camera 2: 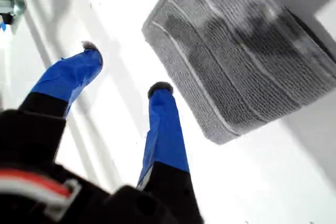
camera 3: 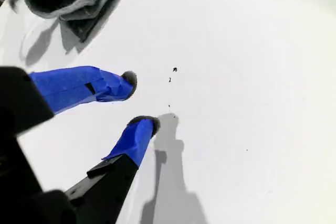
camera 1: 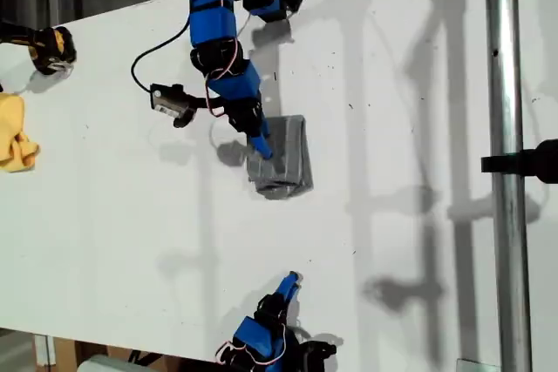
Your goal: Grasp corners of a towel and fold twice.
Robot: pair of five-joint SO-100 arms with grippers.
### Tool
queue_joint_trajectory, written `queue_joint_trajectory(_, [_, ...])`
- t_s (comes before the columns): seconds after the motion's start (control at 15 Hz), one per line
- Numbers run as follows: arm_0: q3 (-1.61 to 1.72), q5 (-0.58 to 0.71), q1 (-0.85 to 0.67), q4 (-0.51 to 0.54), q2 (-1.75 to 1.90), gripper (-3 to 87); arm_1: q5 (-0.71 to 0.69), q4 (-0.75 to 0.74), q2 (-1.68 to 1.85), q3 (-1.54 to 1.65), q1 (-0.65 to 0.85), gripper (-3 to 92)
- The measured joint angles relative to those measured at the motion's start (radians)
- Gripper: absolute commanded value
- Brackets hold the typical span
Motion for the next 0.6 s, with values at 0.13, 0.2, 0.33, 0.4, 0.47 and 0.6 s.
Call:
queue_joint_trajectory(0.13, [0.0, -0.005, 0.0, 0.0, 0.0, 12.6, -0.049, -0.121, -0.143, -0.048, -0.015, 21.5])
queue_joint_trajectory(0.2, [0.0, -0.005, 0.0, 0.0, 0.0, 12.6, -0.075, -0.14, -0.143, -0.064, -0.017, 21.5])
queue_joint_trajectory(0.33, [0.002, 0.002, 0.0, -0.003, 0.0, 11.7, -0.094, -0.078, -0.057, -0.052, 0.002, 11.0])
queue_joint_trajectory(0.4, [0.006, 0.002, 0.0, -0.012, 0.0, 10.6, -0.094, -0.034, 0.066, 0.015, 0.025, 2.3])
queue_joint_trajectory(0.47, [0.012, -0.006, 0.0, -0.017, 0.0, 10.5, -0.077, 0.02, 0.202, 0.117, 0.048, 1.2])
queue_joint_trajectory(0.6, [0.015, -0.003, -0.005, -0.044, 0.0, 10.5, 0.006, 0.084, 0.565, 0.411, 0.075, -0.2])
